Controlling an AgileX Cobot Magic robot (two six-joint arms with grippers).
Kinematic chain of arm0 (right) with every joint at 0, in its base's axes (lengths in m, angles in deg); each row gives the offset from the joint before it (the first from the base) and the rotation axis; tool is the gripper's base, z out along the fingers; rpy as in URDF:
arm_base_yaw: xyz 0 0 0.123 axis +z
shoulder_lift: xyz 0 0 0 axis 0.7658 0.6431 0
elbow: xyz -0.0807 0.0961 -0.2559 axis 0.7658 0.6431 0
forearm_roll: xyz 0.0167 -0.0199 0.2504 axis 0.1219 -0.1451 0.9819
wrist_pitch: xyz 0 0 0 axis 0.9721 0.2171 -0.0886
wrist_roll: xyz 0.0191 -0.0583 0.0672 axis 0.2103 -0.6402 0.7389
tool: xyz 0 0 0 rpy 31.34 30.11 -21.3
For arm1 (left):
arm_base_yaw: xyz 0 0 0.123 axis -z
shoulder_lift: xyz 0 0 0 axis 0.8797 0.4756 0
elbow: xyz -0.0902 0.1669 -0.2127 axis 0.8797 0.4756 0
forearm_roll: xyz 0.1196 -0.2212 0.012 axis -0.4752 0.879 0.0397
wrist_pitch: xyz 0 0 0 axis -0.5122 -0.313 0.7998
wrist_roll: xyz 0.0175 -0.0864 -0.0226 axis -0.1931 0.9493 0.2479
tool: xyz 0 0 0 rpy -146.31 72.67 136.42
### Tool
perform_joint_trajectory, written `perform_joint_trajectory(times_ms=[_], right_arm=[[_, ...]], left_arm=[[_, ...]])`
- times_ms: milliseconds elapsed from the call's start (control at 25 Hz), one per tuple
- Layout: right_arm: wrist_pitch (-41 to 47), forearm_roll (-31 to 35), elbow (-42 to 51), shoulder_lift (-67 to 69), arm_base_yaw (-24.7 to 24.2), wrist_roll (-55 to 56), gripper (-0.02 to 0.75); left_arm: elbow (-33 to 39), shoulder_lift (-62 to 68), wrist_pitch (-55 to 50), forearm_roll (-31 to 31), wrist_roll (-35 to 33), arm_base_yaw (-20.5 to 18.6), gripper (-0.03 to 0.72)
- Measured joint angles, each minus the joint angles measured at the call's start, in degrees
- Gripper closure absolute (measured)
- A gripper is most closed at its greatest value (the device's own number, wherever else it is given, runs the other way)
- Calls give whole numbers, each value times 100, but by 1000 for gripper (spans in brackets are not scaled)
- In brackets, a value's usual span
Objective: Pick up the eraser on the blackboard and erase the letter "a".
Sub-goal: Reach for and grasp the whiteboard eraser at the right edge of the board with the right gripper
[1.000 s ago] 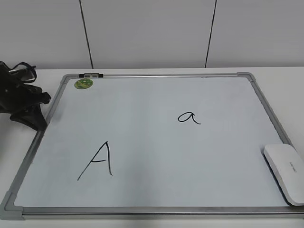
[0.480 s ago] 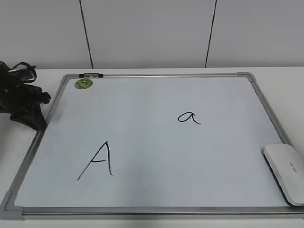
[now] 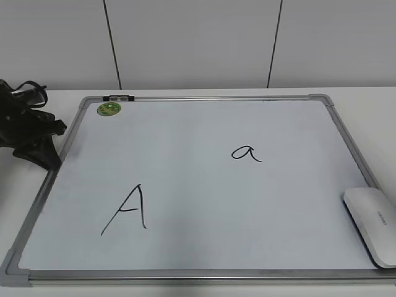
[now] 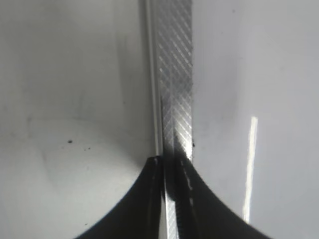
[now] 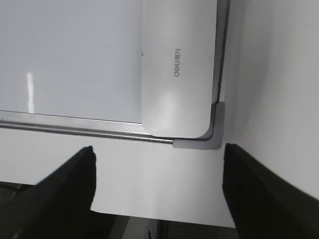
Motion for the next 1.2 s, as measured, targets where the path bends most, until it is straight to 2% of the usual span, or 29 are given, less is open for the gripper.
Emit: perform_joint_trajectory(times_ms=[280, 600, 1200], right_arm=[[-398, 2, -8, 689, 0, -5, 149], [-1059, 12, -22, 1395, 0, -115, 110], [-1934, -19, -36, 2568, 0, -179, 109]], left_arm=[[0, 0, 0, 0, 0, 0, 656], [0, 0, 0, 0, 0, 0, 656], [0, 0, 0, 0, 8, 0, 656]])
